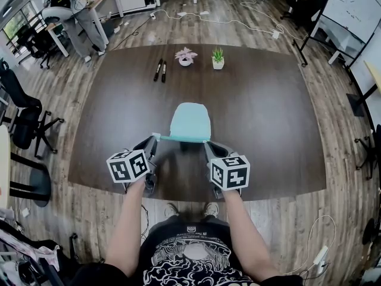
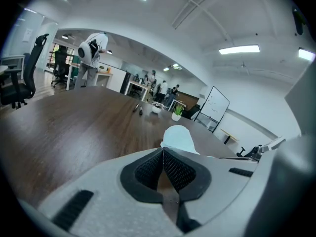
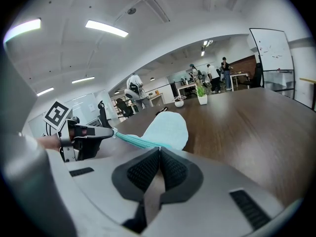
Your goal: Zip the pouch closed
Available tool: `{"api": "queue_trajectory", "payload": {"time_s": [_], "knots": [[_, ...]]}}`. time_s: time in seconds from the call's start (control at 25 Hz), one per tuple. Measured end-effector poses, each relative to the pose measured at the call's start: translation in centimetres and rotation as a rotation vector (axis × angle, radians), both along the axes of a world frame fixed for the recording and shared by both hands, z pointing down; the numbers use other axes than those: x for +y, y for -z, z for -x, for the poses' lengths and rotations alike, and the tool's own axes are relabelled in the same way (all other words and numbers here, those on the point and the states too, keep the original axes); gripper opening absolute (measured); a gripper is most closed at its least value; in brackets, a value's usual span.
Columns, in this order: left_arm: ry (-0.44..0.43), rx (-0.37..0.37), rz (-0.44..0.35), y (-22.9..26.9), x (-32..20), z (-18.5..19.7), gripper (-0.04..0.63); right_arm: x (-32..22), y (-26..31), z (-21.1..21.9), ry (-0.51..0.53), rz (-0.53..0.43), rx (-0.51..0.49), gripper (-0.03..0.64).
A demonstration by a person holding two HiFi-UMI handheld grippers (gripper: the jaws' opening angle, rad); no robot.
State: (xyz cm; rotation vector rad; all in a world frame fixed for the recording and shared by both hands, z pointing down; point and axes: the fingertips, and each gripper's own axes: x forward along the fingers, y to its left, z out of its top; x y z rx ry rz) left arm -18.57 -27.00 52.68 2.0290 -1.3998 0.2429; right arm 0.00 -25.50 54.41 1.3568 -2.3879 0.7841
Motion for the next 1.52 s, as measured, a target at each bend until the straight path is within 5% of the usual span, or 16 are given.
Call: {"api": "queue_trajectory", "payload": {"time_s": [1.52], "knots": [[-0.122,-0.088,0.121,-4.5,2.2,-2.1,0.017,0.4,-3.2,-1.7,-0.051,0.058,0.141,0.046]]}}
